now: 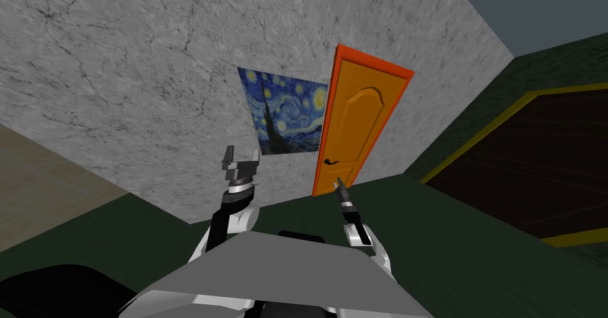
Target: Pull the door open
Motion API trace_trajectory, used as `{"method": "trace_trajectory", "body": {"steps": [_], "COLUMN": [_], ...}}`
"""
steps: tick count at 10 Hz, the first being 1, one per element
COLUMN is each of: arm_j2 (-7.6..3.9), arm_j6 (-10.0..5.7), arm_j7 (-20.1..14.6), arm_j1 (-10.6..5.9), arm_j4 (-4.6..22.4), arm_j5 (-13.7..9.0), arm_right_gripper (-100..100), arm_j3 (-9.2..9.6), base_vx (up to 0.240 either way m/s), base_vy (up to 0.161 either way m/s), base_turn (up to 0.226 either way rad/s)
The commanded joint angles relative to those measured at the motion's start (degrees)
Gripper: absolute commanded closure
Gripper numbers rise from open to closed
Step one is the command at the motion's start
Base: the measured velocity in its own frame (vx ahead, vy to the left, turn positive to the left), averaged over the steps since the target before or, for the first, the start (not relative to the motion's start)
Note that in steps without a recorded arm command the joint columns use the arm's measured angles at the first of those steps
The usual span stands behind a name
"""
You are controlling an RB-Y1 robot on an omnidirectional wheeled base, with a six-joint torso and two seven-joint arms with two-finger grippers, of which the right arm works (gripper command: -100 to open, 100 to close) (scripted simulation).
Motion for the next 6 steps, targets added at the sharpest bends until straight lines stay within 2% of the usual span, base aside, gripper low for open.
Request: {"method": "trace_trajectory", "body": {"steps": [1, 2, 6], "arm_j2": [-0.67, -0.67, -2.20], "arm_j6": [-0.61, -0.61, -1.81], "arm_j7": [-0.5, -0.5, -1.7], "arm_j1": [-0.87, -0.87, -3.32], "arm_j4": [2.7, 2.7, 9.1], "arm_j5": [-0.3, -0.3, -1.0], "arm_right_gripper": [-100, -100, -100], "arm_j3": [0.06, 0.06, 0.17], "base_vx": [0.058, 0.043, 0.053], "base_vy": [-0.090, -0.061, -0.065], "base_turn": [0.134, 0.054, 0.115]}}
